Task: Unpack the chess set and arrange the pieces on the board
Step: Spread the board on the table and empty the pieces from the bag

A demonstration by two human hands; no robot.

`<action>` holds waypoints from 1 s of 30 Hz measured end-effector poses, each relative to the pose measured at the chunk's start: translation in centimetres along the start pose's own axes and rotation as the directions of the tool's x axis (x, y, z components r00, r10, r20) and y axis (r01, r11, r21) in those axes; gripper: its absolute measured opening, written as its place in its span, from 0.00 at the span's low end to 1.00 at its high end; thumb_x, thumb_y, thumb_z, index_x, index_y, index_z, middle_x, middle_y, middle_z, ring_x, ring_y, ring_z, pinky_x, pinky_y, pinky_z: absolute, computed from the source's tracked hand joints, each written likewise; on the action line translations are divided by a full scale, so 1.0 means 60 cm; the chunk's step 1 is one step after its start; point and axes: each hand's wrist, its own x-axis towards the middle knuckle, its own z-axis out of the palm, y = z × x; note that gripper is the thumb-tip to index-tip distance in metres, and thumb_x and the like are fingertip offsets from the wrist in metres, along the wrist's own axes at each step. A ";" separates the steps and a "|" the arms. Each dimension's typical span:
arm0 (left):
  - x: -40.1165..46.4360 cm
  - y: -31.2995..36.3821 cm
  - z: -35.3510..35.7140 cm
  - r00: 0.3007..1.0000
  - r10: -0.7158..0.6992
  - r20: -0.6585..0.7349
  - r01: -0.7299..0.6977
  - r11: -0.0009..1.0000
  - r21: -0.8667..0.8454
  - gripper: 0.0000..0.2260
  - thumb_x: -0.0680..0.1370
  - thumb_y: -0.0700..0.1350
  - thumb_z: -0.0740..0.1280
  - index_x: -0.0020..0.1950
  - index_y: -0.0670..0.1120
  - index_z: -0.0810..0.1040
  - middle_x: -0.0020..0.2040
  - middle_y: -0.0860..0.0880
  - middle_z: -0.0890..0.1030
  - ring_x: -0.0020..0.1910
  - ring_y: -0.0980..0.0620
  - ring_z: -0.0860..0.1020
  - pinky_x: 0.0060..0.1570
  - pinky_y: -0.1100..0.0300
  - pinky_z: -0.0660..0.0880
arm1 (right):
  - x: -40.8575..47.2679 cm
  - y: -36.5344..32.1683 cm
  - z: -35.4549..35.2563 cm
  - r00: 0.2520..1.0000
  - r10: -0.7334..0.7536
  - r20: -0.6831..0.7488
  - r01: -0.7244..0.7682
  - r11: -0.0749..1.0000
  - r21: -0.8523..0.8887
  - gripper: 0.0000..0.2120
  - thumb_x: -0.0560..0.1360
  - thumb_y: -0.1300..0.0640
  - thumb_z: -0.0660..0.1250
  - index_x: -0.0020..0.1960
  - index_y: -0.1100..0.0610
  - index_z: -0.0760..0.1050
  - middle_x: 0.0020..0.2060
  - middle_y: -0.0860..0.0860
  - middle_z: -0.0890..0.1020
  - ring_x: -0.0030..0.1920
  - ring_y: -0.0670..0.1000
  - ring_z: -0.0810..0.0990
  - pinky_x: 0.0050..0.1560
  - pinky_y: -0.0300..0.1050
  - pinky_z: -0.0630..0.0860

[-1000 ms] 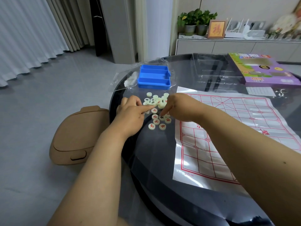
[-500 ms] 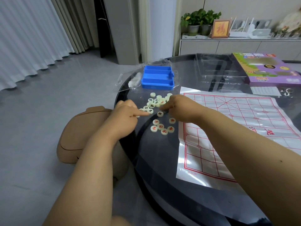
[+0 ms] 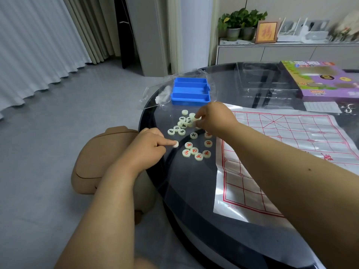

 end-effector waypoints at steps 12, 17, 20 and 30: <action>0.100 0.036 0.039 0.947 -0.014 -0.322 0.049 0.994 0.101 0.10 0.75 0.50 0.71 0.56 0.54 0.83 0.51 0.52 0.78 0.58 0.48 0.68 0.58 0.54 0.69 | 0.003 -0.021 -0.003 0.993 -0.025 0.112 0.047 0.980 -0.192 0.12 0.76 0.55 0.65 0.58 0.55 0.79 0.51 0.55 0.81 0.50 0.54 0.79 0.56 0.49 0.77; 0.127 0.033 0.034 0.964 -0.060 -0.259 0.092 0.990 0.110 0.05 0.74 0.51 0.71 0.47 0.52 0.84 0.44 0.54 0.77 0.56 0.48 0.72 0.55 0.49 0.74 | 0.003 -0.014 -0.007 0.994 -0.033 0.109 0.045 0.992 -0.115 0.13 0.76 0.56 0.66 0.60 0.54 0.79 0.51 0.54 0.82 0.50 0.54 0.79 0.56 0.50 0.77; 0.133 0.031 0.033 0.973 -0.071 -0.218 0.094 0.991 0.098 0.07 0.75 0.53 0.70 0.43 0.51 0.85 0.40 0.53 0.80 0.50 0.47 0.77 0.50 0.48 0.77 | 0.006 -0.006 -0.006 0.994 -0.019 0.106 0.034 0.989 -0.144 0.12 0.76 0.54 0.66 0.58 0.54 0.80 0.51 0.55 0.82 0.50 0.55 0.80 0.56 0.50 0.77; 0.145 0.030 -0.010 0.954 -0.227 -0.195 0.235 0.972 0.018 0.05 0.74 0.48 0.72 0.43 0.47 0.85 0.42 0.52 0.82 0.46 0.50 0.79 0.48 0.55 0.77 | -0.002 0.000 0.005 0.989 -0.142 0.048 0.145 0.987 -0.062 0.08 0.73 0.56 0.69 0.50 0.54 0.84 0.45 0.51 0.82 0.45 0.51 0.79 0.48 0.46 0.78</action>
